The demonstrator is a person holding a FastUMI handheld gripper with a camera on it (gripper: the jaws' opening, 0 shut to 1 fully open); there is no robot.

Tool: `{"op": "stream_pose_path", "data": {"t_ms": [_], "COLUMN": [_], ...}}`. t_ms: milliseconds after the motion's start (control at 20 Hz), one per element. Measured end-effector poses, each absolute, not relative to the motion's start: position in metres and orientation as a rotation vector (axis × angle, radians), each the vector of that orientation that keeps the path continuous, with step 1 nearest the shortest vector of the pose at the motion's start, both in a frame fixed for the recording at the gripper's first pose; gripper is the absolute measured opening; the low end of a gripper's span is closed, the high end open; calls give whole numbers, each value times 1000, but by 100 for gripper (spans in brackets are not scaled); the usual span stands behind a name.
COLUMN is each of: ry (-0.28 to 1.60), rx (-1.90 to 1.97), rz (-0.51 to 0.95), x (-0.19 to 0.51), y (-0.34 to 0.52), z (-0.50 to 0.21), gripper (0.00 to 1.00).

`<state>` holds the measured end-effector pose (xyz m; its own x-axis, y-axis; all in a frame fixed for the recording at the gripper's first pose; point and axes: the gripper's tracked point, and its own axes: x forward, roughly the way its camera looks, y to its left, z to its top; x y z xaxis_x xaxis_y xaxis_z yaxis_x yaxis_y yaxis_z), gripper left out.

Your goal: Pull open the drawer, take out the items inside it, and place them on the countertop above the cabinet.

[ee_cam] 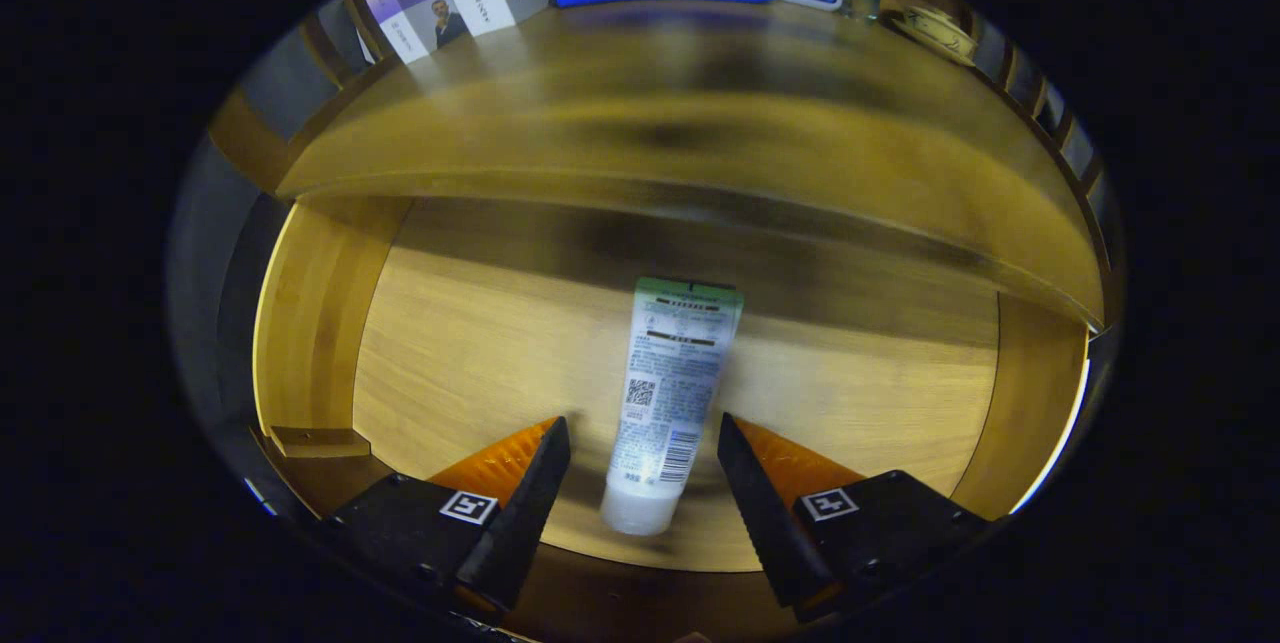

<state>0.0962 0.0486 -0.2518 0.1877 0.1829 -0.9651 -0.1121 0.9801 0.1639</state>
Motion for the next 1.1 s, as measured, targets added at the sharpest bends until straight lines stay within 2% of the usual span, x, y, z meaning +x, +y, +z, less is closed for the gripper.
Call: {"op": "stream_pose_path", "data": {"t_ms": [200, 400, 450, 500, 700, 1100], "ry": [1385, 1388, 1383, 1381, 1388, 1288], "rx": [1, 3, -1, 5, 66, 77], "rz": [190, 177, 188, 218, 309, 377], "x": [95, 96, 95, 94, 79, 71], "y": [42, 39, 40, 44, 59, 60], "z": [-255, -254, -253, -252, -244, -195], "gripper": [84, 54, 54, 47, 47, 47]}}
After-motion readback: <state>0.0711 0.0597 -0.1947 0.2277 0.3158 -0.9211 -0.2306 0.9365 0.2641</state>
